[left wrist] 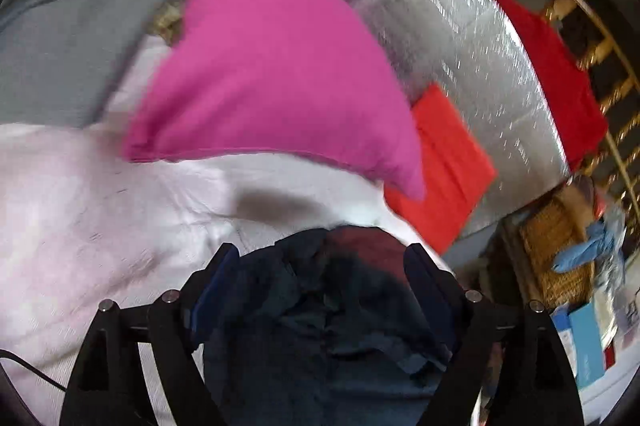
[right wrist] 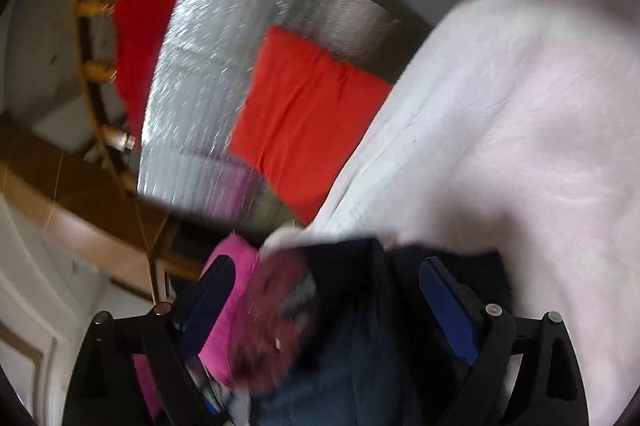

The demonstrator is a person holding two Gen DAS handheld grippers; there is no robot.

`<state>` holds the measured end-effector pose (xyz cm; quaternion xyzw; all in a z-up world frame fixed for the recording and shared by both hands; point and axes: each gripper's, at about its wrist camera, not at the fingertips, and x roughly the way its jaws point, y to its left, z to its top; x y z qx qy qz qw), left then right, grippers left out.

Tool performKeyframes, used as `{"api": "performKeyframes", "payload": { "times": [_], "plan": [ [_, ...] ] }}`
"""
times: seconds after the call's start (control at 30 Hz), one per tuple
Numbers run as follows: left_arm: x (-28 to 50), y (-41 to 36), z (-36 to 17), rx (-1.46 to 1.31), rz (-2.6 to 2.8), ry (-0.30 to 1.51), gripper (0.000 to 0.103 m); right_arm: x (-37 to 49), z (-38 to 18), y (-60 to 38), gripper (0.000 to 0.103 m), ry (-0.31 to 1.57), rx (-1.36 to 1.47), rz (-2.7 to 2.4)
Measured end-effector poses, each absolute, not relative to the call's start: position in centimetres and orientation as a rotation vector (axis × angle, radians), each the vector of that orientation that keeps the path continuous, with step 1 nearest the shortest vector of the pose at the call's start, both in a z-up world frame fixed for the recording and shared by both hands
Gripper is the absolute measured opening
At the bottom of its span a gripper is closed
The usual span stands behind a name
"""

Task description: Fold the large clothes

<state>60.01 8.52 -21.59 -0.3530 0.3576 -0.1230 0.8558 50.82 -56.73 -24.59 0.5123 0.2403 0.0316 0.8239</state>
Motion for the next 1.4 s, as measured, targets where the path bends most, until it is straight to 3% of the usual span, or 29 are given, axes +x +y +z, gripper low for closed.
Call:
{"api": "performKeyframes", "payload": {
  "times": [0.23, 0.43, 0.93, 1.03, 1.1, 1.13, 1.23, 1.4],
  "plan": [
    [47.7, 7.2, -22.3, -0.779, -0.245, 0.76, 0.085, 41.2, -23.8, -52.1, 0.095, 0.531, 1.024, 0.106],
    [42.0, 7.3, -26.6, -0.862, -0.157, 0.909, 0.085, 36.0, -26.8, -48.4, 0.095, 0.626, 1.111, 0.101],
    [46.4, 9.2, -30.5, -0.937, -0.07, 0.895, 0.085, 40.6, -31.8, -48.5, 0.094, 0.656, 1.137, -0.076],
    [47.1, 8.6, -30.4, -0.933, -0.067, 0.876, 0.084, 41.2, -32.3, -49.1, 0.081, 0.653, 1.115, -0.105],
    [47.5, 8.3, -30.5, -0.923, -0.056, 0.868, 0.07, 41.2, -32.3, -49.3, 0.071, 0.647, 1.088, -0.105],
    [47.7, 8.1, -30.6, -0.911, -0.046, 0.867, 0.059, 41.3, -32.3, -49.3, 0.058, 0.649, 1.072, -0.107],
    [47.3, 7.9, -30.0, -0.901, -0.038, 0.826, 0.028, 41.0, -31.8, -49.1, 0.04, 0.639, 1.058, -0.105],
    [45.7, 8.3, -28.2, -0.88, -0.022, 0.787, 0.017, 40.2, -28.2, -47.5, 0.031, 0.613, 0.94, -0.101]
  ]
}}
